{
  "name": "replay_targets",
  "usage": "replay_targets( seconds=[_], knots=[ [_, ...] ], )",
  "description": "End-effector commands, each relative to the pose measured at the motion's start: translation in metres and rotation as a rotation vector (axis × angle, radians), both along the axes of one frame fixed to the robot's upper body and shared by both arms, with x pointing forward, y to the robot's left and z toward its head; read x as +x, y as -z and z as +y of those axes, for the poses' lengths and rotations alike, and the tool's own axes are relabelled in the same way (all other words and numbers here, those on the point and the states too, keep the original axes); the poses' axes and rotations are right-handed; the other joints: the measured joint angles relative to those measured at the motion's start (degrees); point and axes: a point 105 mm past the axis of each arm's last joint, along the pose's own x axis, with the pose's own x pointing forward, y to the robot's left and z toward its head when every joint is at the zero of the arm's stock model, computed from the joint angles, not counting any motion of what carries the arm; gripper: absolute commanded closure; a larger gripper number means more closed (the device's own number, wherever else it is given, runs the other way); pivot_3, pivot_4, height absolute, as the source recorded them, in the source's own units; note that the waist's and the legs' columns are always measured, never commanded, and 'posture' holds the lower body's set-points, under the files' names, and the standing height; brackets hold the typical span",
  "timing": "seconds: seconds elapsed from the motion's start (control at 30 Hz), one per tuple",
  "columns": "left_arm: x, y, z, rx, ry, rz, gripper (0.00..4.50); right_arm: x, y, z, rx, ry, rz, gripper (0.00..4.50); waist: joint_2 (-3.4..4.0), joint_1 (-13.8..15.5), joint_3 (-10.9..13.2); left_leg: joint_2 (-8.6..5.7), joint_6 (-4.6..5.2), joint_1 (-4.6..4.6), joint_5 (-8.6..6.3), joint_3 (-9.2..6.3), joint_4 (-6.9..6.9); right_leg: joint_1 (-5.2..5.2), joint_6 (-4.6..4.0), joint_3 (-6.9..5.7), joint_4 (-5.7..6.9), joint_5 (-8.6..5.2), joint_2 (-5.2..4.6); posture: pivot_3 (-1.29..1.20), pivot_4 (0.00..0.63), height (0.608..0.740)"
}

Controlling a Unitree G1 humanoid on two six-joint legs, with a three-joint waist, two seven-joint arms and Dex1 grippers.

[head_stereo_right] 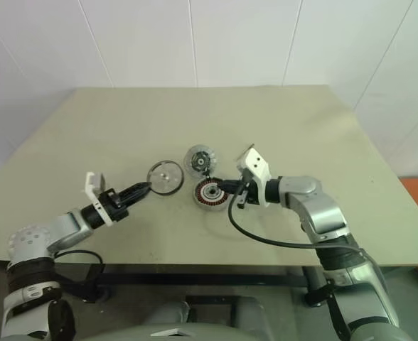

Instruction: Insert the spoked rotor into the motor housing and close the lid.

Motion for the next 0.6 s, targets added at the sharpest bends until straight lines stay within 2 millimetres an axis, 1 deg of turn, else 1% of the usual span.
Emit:
replay_targets(
  seconds=[0.03,0.13,0.23,0.33,0.6],
  knots=[
    [0.013,-0.006,-0.024,0.000,0.055,-0.007,4.13,0.003,-0.013,-0.012,0.016,0.037,-0.042,4.50,-0.02,0.00,0.01,0.00,0.00,0.00,0.00,0.00,0.00,0.00,0.01,0.00,0.00,0.00,0.00,0.00,0.000,0.740],
    [0.019,-0.005,-0.046,0.003,0.118,0.007,4.13,0.003,-0.014,-0.016,0.018,0.069,-0.052,4.50,-0.09,-0.07,0.04,0.01,0.00,0.01,0.01,0.00,0.00,0.00,0.01,-0.01,0.01,0.01,0.03,0.00,0.000,0.740],
    [0.024,-0.006,-0.058,0.002,0.149,0.014,4.13,-0.001,-0.014,-0.016,0.030,0.084,-0.051,4.50,-0.13,-0.17,0.06,0.01,0.00,0.01,0.01,0.05,-0.01,-0.02,0.02,0.03,0.01,0.02,0.03,0.00,0.000,0.740],
    [0.031,-0.008,-0.060,0.009,0.148,0.025,4.13,-0.005,-0.010,-0.016,0.029,0.101,-0.046,4.50,-0.13,-0.09,0.06,0.03,0.03,0.01,0.03,0.04,-0.02,-0.03,0.04,0.02,0.01,0.03,0.05,0.00,0.000,0.740],
    [0.032,-0.004,-0.059,0.058,0.183,0.064,4.13,-0.010,-0.007,-0.018,0.038,0.138,-0.040,4.50,-0.17,-0.03,0.08,0.01,0.06,0.01,0.05,0.05,-0.01,-0.02,0.04,0.03,0.01,0.02,0.03,0.00,0.000,0.740]
  ],
)
